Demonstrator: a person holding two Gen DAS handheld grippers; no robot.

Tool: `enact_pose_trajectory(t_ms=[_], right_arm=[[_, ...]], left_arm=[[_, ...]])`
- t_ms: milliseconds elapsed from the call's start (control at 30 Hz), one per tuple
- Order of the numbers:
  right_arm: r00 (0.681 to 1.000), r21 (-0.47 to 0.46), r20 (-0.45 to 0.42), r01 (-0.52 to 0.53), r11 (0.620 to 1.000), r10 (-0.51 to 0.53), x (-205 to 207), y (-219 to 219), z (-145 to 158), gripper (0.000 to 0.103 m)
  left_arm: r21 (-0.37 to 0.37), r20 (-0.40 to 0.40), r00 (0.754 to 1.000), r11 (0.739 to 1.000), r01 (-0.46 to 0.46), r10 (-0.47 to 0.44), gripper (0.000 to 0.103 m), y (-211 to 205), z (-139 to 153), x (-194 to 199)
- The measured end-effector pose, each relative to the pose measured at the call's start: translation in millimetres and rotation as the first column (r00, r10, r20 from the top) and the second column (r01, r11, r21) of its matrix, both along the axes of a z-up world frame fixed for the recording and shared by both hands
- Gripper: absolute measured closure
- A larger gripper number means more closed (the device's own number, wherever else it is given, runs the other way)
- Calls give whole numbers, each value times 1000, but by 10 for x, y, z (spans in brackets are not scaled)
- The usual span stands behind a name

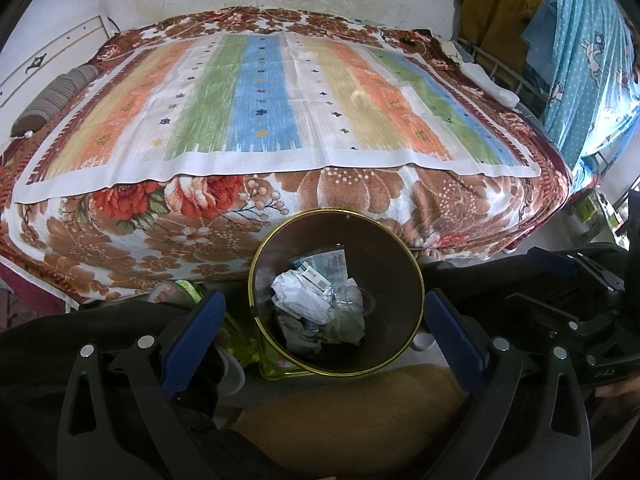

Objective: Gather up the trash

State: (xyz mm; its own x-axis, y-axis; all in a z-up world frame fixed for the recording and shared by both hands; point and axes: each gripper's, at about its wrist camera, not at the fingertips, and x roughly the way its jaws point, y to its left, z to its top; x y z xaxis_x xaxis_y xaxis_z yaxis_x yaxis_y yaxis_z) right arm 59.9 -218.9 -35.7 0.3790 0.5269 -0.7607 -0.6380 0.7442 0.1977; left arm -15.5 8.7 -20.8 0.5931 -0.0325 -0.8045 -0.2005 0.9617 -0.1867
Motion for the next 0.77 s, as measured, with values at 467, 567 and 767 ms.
enact_pose_trajectory(t_ms=[467, 567, 767], right_arm=[[1000, 0, 0, 0, 1000, 0, -2, -2, -2, 9], [1000, 1, -1, 0, 1000, 0, -1, -1, -2, 9], [1000, 2, -1, 0, 1000, 0, -1, -2, -1, 9]], left_arm=[[2, 0, 1000, 1000, 5, -5, 6, -4, -17, -1], [11, -5, 1000, 1000, 1, -1, 6, 1, -31, 0], [8, -14, 1000, 1000, -7, 7, 6, 80, -64, -15]])
